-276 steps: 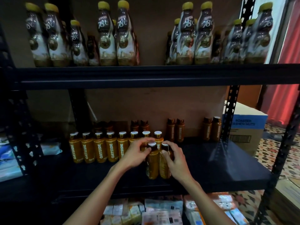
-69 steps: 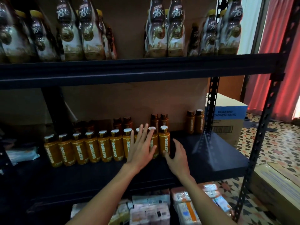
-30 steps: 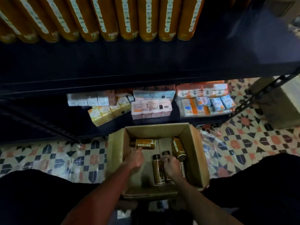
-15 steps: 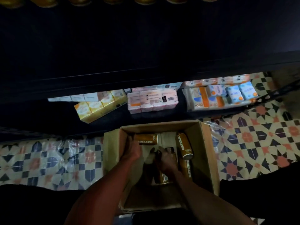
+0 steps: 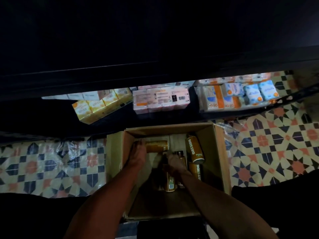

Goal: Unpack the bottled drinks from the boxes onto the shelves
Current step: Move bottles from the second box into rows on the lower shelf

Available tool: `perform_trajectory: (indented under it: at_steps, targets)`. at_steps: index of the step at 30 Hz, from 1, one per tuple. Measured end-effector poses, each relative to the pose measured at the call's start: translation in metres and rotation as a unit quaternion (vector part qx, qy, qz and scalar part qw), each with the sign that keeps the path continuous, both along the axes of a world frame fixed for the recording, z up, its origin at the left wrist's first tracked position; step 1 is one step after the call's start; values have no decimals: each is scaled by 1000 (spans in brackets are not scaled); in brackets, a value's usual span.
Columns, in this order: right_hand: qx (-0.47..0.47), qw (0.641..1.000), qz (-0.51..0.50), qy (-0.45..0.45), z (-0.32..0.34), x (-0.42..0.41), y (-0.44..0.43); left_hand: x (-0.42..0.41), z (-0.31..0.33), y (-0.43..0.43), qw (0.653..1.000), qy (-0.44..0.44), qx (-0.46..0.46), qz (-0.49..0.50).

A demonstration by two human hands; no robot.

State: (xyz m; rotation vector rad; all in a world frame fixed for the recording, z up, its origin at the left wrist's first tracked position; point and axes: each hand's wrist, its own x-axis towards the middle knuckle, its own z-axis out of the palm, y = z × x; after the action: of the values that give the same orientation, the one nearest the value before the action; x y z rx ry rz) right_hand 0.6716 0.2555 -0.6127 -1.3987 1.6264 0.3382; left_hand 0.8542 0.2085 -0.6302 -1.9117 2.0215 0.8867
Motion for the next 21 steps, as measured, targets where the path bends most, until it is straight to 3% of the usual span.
perform_trajectory:
  at_steps: [2, 5, 9, 12, 21]
  targets:
    - [15, 1000, -22, -7, 2, -4, -2, -2, 6, -1, 997, -33, 64, -20]
    - [-20, 997, -76, -21, 5, -13, 0, -11, 24, 12, 993, -8, 119, -24]
    - [-26, 996, -75, -38, 16, -17, 8, -31, 55, 30, 988, 102, 81, 87]
    - [-28, 994, -94, -53, 27, -16, 11, -32, 68, 34, 955, 203, 153, 154]
    - [-41, 991, -78, -104, 56, -19, 28, -22, 103, 59, 972, 181, 115, 101]
